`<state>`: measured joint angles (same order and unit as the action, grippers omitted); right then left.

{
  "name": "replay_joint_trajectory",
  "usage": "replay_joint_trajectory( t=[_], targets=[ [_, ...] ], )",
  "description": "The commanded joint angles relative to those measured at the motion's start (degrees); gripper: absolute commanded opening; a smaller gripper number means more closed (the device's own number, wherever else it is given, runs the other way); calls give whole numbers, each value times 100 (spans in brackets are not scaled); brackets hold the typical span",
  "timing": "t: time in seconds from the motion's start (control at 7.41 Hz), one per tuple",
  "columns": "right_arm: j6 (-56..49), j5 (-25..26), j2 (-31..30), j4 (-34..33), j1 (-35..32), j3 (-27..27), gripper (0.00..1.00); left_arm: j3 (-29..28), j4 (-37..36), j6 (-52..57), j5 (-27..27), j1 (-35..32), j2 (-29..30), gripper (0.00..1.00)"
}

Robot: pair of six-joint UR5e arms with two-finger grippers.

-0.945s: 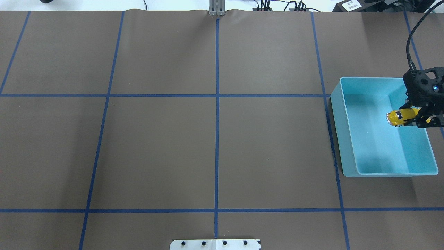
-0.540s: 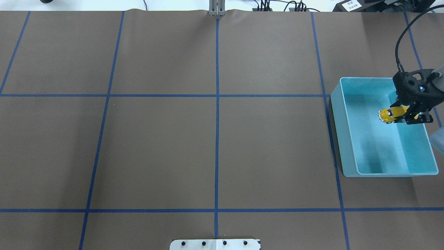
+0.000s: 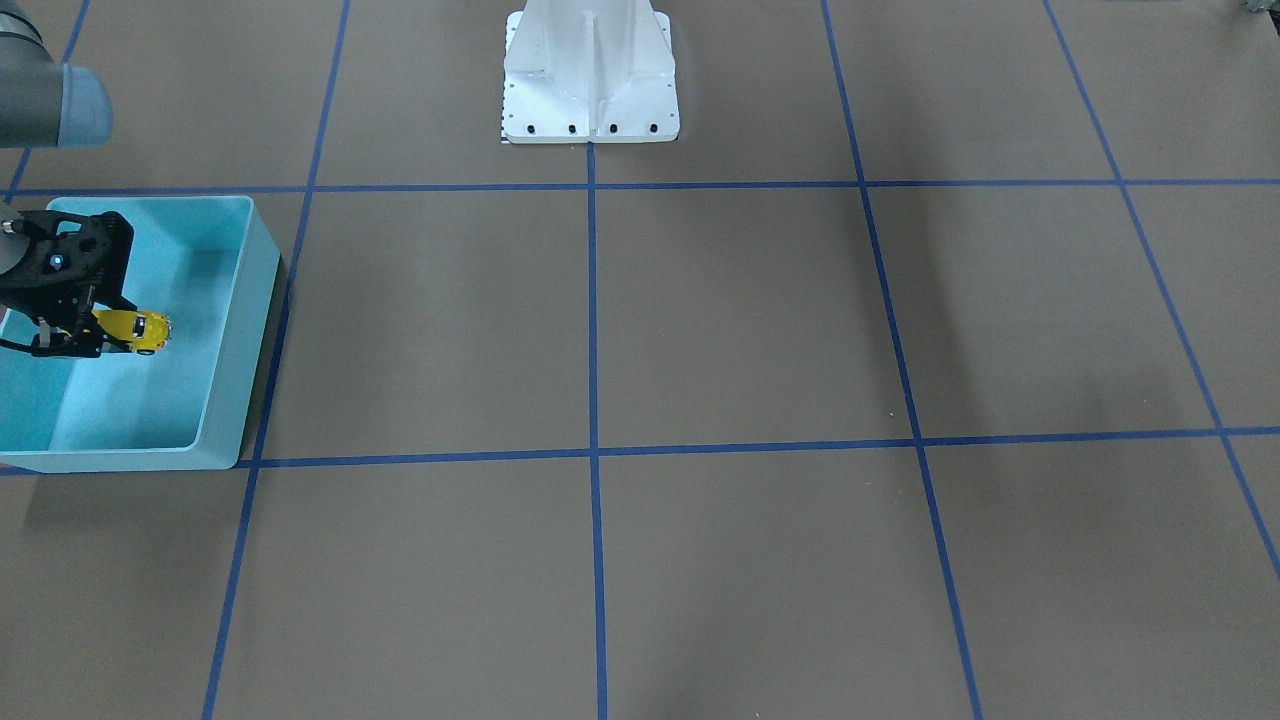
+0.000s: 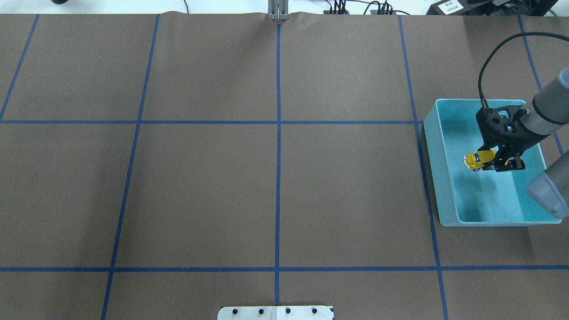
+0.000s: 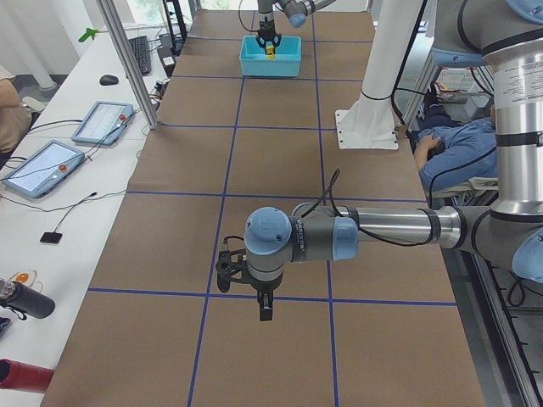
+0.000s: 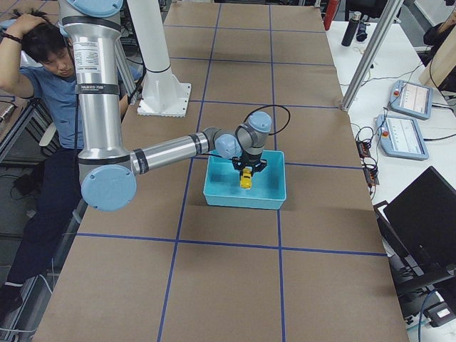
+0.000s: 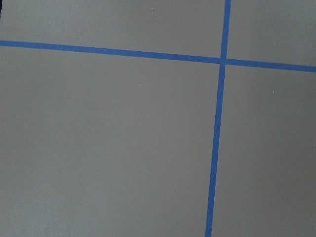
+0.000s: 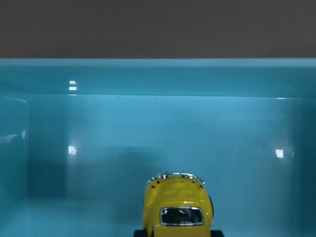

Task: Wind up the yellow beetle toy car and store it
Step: 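Carry the car with the right gripper into the light-blue bin and release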

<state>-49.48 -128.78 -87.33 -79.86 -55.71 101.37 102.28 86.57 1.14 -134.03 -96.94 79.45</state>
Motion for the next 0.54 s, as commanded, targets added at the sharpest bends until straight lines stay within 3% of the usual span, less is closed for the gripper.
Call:
replay_joint_trajectory(
  t=[0.0,0.14,0.27,0.41],
  targets=[
    [26,-7,5,14,78,-38,0,55,0,0,0,0,0,100],
    [26,-7,5,14,78,-55,15,46,0,0,-9,0,0,100],
    [26,2,5,23,78,-47,43,20,0,0,-70,0,0,100],
    [9,54,5,214,86,-108,99,11,0,0,-70,0,0,100]
  ],
)
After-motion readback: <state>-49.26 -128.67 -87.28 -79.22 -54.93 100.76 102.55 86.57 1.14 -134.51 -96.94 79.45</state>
